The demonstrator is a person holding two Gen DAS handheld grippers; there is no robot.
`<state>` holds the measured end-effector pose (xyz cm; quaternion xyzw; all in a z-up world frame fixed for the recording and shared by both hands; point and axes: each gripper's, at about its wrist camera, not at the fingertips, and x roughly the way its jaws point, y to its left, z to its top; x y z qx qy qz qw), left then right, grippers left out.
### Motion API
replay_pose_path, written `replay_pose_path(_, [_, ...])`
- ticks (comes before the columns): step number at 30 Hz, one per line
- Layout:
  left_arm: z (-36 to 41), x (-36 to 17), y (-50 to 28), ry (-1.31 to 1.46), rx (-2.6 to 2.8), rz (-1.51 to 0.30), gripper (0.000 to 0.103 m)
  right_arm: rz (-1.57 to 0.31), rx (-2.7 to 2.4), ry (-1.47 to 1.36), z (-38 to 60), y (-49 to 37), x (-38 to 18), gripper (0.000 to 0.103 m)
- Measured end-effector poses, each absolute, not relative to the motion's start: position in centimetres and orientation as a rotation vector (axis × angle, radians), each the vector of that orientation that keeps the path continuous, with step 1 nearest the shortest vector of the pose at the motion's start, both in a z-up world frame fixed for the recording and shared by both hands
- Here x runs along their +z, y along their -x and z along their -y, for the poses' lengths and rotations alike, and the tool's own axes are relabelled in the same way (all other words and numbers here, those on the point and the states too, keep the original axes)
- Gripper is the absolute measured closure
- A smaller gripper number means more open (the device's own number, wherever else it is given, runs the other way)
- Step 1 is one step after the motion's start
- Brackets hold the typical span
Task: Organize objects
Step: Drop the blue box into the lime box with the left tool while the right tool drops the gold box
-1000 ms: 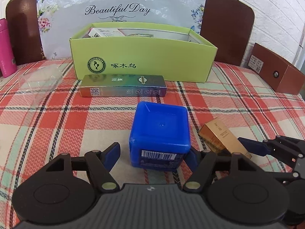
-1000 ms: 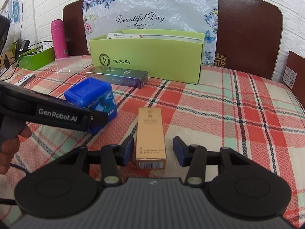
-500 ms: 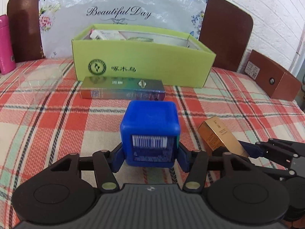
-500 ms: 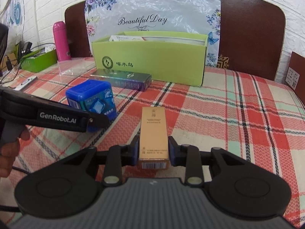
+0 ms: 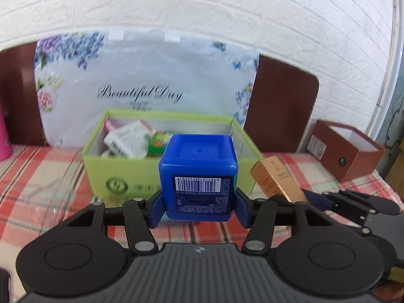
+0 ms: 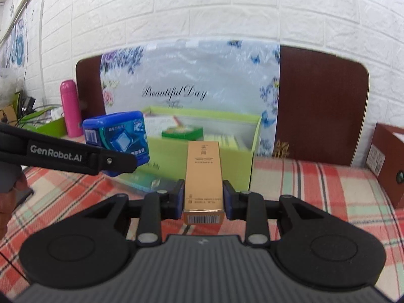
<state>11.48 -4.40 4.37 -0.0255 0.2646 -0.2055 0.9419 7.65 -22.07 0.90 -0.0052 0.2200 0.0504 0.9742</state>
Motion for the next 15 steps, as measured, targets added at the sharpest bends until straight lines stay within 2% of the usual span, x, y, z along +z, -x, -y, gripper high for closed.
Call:
replay_pose_path(8, [7.4,8.0,-16.7,0.039,-0.457,-0.477,0.045,-0.394,0.043,0.026,22.8,-13.7,2.9,0.073])
replay_pose_path(15, [9.7,6.4,-23.0,0.025,-0.470,-0.526,0.045,-0.399,-0.002,0.081,23.4,-20.0,2.2,0.073])
